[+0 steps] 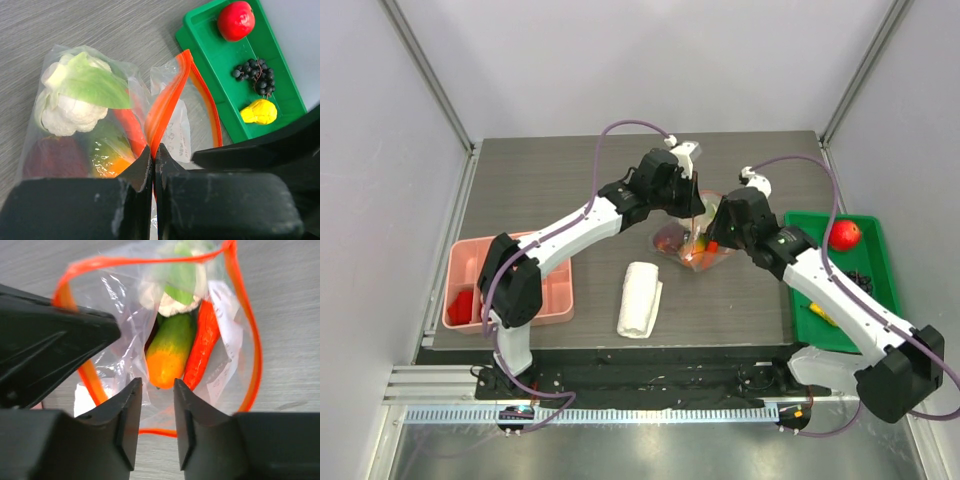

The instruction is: Open the zip-top bag and remove the fake food

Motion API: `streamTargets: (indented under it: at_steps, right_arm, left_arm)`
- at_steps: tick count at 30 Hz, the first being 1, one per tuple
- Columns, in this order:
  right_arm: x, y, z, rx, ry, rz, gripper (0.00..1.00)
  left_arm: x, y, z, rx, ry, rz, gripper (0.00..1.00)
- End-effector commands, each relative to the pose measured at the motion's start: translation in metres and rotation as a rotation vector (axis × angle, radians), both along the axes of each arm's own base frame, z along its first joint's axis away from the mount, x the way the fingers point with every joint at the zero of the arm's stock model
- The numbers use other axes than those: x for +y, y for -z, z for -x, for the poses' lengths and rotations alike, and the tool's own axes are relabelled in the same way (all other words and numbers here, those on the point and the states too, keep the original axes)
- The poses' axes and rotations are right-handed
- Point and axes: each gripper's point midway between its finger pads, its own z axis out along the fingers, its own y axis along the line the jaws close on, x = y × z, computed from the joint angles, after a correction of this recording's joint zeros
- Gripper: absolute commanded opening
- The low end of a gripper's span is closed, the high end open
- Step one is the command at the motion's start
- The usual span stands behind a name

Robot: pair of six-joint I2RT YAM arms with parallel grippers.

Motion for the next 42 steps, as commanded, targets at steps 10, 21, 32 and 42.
streamTargets:
  at_steps: [10,21,32,42]
  right_arm:
    - [0.005,0.079,-0.025,0.079,0.081,0.050,0.25]
    - [-0.010,0.119,-0.036,0.074,0.168,0.120,0.28]
    - [-0.017,0.156,-0.034,0.121,0.182,0.138,0.39]
    - [-0.021,0.194,-0.030,0.191,0.183,0.186,0.39]
  left_arm:
    - [-0.023,-0.020,0.024,-0.032,0.055,0.073,0.00]
    - [-0.030,0.002,0.028,0.002,0.053,0.057,0.00]
    - [-0.033,0.014,0.030,0.018,0.054,0.046,0.00]
    - [-0.028,0.039,0.027,0.030,0.032,-0.005,0.00]
